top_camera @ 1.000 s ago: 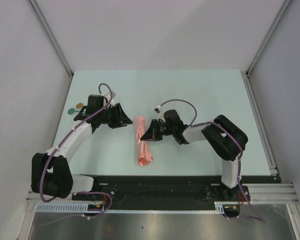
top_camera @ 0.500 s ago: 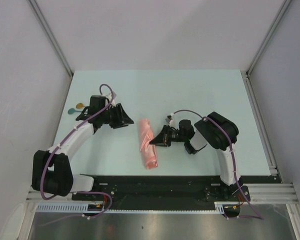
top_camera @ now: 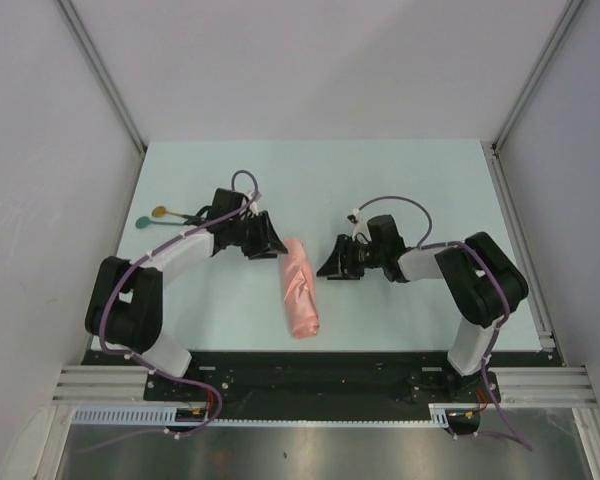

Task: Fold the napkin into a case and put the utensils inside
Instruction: Turn over the square folded napkin at the center of the board.

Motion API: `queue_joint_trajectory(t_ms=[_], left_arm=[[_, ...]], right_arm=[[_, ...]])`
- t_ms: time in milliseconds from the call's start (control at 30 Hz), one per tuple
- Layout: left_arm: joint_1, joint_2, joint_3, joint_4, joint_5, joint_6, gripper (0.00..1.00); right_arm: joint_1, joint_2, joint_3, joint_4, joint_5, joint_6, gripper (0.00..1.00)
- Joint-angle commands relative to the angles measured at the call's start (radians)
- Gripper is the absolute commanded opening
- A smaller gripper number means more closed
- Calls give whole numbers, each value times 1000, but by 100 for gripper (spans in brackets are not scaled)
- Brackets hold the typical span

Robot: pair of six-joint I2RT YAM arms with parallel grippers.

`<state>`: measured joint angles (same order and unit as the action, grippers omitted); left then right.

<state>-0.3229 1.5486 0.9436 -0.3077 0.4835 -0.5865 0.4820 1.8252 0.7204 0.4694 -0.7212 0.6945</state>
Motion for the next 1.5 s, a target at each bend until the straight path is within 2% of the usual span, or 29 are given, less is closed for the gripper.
queue_joint_trajectory(t_ms=[0,133,367,467,633,1033,1467], left_arm=[[-5,39,72,48,-9,-24,42],[-7,91,89,64,-25,-45,37],[-19,139,106,68,-25,-58,31],[-22,140,103,70,-28,-56,29],[-27,143,98,74,-25,-55,28],[-30,157,109,74,-20,-56,24],[-39,159,119,65,-22,-58,23]], right_arm=[[56,-96,147,-458,175,-256,54],[113,-61,249,-520,230,-277,48],[127,42,352,-491,192,-270,30],[133,54,369,-483,183,-265,27],[135,60,375,-491,190,-266,26],[168,-41,415,-597,285,-300,29],[187,34,448,-574,253,-297,29]])
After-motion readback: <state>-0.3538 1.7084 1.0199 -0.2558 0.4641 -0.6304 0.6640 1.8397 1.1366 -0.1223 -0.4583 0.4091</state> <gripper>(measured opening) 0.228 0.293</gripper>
